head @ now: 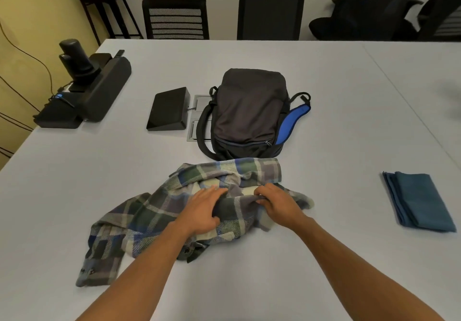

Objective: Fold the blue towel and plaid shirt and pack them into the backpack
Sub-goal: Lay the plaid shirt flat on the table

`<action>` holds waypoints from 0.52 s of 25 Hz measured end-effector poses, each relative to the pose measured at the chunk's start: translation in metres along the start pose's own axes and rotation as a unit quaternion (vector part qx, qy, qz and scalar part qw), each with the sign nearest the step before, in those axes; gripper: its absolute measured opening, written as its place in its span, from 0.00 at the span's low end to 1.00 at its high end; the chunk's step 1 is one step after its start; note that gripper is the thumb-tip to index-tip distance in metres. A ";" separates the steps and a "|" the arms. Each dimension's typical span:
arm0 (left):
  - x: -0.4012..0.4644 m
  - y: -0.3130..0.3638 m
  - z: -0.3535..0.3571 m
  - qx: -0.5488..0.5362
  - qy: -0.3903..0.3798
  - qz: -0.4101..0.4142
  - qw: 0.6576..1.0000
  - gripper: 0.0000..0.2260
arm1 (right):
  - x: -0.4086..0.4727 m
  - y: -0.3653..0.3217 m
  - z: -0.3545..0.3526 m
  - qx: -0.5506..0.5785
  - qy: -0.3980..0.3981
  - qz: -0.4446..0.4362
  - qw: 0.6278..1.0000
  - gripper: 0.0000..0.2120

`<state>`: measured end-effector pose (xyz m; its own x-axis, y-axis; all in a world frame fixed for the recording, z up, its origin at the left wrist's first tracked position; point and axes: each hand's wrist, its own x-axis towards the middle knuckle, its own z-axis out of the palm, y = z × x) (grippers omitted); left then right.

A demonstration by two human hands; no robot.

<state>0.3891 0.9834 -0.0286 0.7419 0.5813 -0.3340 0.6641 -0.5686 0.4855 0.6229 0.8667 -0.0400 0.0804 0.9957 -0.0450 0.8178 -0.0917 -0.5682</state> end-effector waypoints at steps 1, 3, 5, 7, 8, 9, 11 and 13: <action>0.006 0.005 -0.001 0.012 -0.027 0.007 1.000 0.34 | -0.003 -0.004 -0.005 0.001 0.016 -0.020 1.000 0.06; 0.013 0.007 -0.005 0.050 -0.048 0.021 0.997 0.24 | -0.009 -0.014 -0.015 0.012 0.057 -0.037 0.998 0.08; 0.011 0.004 -0.012 0.089 -0.040 0.032 0.995 0.12 | -0.013 -0.022 -0.023 0.025 0.100 -0.030 0.994 0.09; 0.004 -0.006 -0.021 0.119 -0.030 0.035 0.992 0.10 | -0.018 -0.028 -0.026 0.017 0.122 -0.011 0.992 0.08; 0.003 -0.013 -0.027 0.133 -0.026 0.035 0.990 0.10 | -0.021 -0.029 -0.026 0.007 0.131 0.003 0.991 0.08; 0.000 -0.020 -0.035 0.146 -0.022 0.034 0.988 0.11 | -0.023 -0.030 -0.026 -0.006 0.138 0.022 0.990 0.07; -0.005 -0.029 -0.053 0.179 -0.012 0.026 0.983 0.15 | -0.028 -0.032 -0.027 -0.033 0.148 0.055 0.987 0.05; -0.010 -0.030 -0.072 0.214 0.026 0.030 0.976 0.18 | -0.030 -0.036 -0.031 -0.045 0.150 0.074 0.985 0.03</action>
<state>0.3553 1.0367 0.0179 0.7825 0.5614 -0.2692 0.6051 -0.7876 0.1164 0.6082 0.8402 0.0072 0.3572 0.9249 0.1303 0.8300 -0.2503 -0.4985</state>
